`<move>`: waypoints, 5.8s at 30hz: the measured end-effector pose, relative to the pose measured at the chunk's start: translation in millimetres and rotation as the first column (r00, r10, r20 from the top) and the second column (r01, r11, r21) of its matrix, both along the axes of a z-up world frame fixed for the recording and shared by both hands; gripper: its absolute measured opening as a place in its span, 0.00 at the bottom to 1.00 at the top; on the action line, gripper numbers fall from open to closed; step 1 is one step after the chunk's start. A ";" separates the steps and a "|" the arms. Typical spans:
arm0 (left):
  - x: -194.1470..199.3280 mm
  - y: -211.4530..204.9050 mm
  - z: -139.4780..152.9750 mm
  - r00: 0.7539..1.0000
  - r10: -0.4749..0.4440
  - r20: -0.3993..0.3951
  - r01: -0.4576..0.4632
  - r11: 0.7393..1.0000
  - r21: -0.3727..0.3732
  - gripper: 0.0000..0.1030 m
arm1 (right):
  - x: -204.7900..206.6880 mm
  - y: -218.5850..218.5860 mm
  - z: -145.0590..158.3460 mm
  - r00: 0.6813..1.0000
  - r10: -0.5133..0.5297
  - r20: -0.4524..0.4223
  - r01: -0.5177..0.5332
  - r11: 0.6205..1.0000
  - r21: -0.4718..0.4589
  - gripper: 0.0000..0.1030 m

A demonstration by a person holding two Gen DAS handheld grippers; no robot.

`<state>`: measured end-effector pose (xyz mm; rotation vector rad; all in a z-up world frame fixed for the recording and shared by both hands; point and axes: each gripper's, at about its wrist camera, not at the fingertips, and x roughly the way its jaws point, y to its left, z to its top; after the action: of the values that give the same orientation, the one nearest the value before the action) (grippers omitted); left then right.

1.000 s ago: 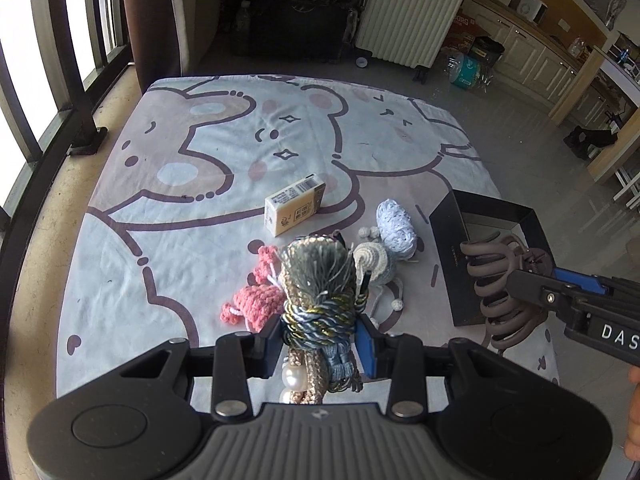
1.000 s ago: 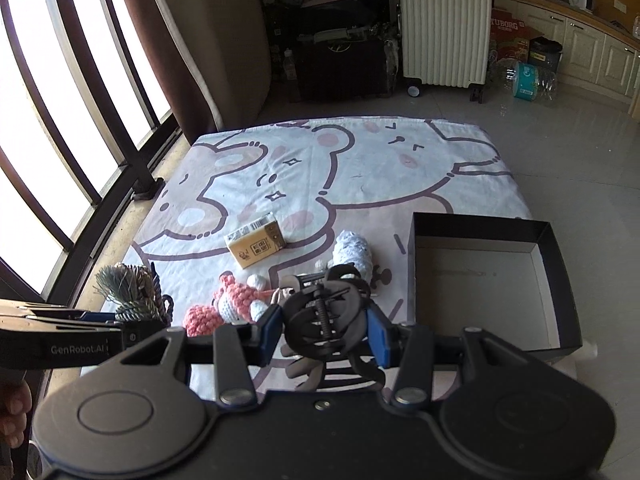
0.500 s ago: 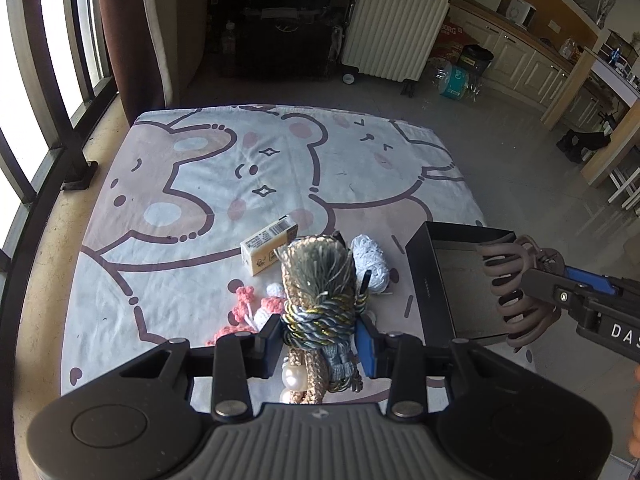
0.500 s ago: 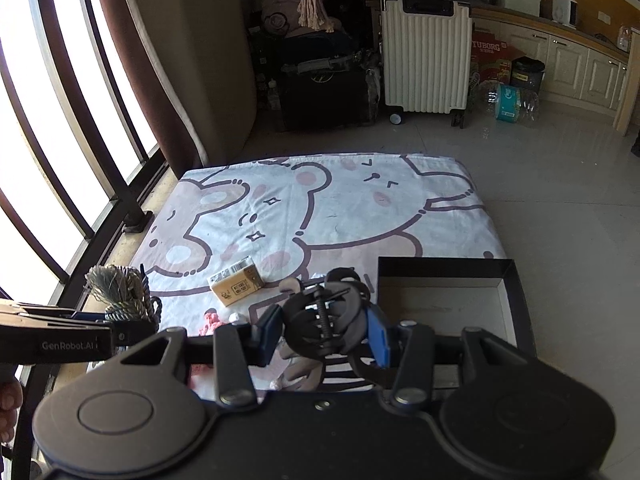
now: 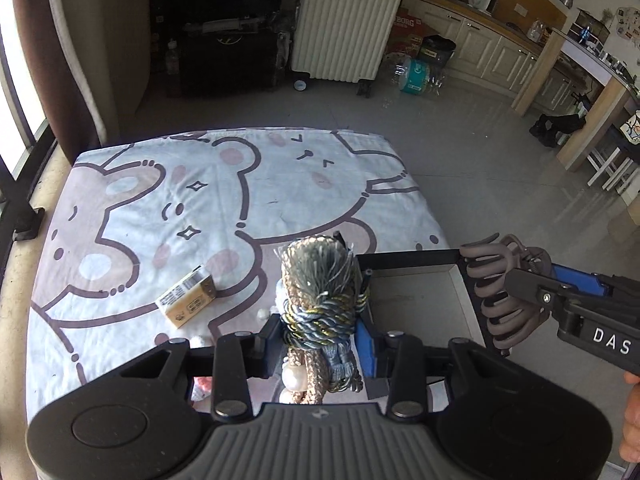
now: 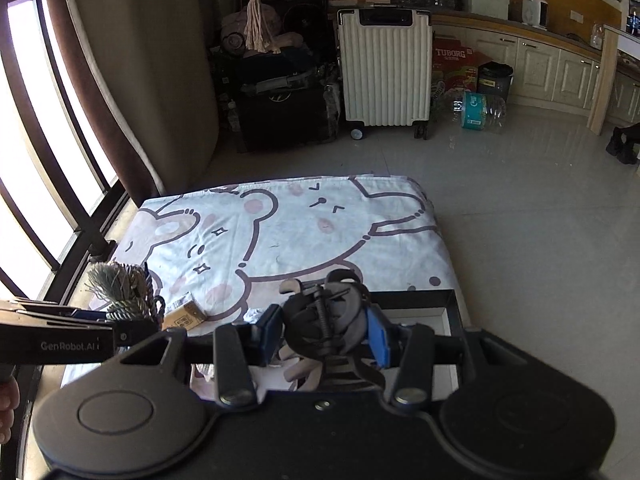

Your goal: Organize objects

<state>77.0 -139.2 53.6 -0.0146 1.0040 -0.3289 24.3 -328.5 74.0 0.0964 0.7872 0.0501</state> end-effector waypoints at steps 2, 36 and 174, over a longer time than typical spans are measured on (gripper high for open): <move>5.8 -13.9 -4.8 1.000 -0.010 -0.004 0.010 1.000 -0.008 0.39 | 6.2 -7.9 -0.4 1.000 -0.015 -0.001 0.015 1.000 -0.010 0.45; 57.1 -107.9 -125.4 0.974 -0.083 -0.212 0.050 0.987 -0.155 0.39 | 52.7 -81.5 -155.2 0.967 -0.071 -0.244 0.062 0.997 -0.042 0.45; -1.4 -51.2 -94.3 0.994 -0.102 -0.044 0.108 0.982 0.153 1.00 | -52.1 -74.1 -100.7 0.914 -0.384 -0.131 0.370 0.921 -0.124 1.00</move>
<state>75.6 -190.4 -40.7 0.1751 1.0658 -0.3468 -27.8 -402.6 -26.7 0.1609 0.9118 -0.3674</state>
